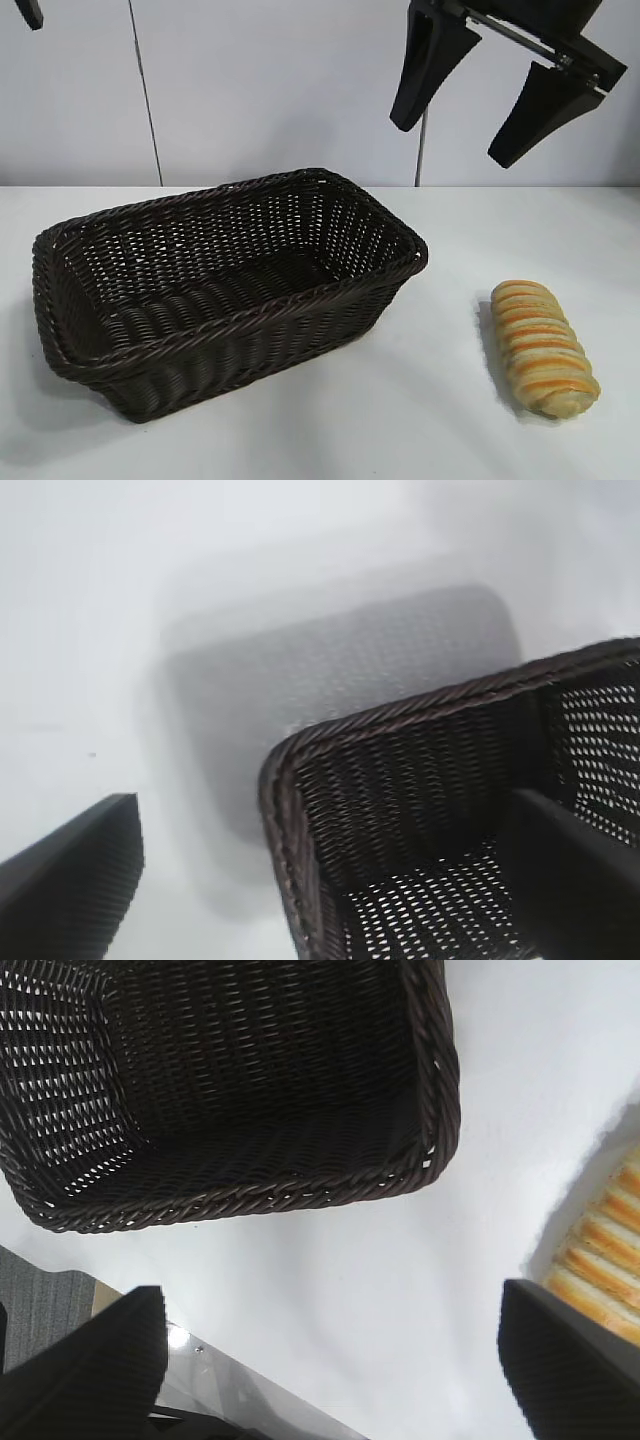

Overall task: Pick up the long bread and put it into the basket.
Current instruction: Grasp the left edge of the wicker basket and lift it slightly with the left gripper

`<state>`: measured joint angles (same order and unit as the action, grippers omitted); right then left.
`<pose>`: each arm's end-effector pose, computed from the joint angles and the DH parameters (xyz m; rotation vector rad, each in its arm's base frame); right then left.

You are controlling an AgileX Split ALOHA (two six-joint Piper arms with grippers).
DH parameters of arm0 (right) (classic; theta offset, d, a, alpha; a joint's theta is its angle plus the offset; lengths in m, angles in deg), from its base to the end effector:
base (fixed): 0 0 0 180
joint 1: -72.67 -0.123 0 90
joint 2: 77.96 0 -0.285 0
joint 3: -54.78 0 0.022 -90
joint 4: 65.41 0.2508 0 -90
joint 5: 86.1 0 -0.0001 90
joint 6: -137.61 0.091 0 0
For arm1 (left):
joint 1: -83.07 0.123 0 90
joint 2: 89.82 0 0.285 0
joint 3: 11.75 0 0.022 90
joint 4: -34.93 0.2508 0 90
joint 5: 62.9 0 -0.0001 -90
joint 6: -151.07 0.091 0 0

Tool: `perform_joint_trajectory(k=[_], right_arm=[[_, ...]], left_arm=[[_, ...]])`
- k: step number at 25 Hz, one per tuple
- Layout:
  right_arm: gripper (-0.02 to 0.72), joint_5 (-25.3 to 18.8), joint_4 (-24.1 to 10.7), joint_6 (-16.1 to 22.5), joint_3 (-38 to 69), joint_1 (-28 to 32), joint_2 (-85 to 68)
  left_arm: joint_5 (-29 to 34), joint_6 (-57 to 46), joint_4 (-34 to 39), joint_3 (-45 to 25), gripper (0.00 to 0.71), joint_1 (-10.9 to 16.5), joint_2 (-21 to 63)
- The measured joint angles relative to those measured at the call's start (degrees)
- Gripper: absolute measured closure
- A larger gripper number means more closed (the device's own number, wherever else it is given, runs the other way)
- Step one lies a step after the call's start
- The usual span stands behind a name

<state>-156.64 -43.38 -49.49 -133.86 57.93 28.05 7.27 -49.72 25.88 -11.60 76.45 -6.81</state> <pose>0.3302 0.1202 0.3038 -0.4202 2.8735 0.5716 0.3032 -0.0488 0.3102 -0.4166 2.9136 -0.3010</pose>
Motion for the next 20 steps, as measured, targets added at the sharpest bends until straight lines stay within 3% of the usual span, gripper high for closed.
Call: perform_joint_trajectory(k=[11, 20], right_arm=[[0.081, 0.3, -0.16, 0.0, 0.0, 0.0, 0.0], [0.081, 1.52, -0.16, 0.0, 0.0, 0.0, 0.0]], left_arm=[[-16.46, 1.15, -5.96, -14.72, 0.015, 0.0, 0.08], [-25.36, 1.15, -6.2, -19.64, 0.051, -2.29, 0.08]])
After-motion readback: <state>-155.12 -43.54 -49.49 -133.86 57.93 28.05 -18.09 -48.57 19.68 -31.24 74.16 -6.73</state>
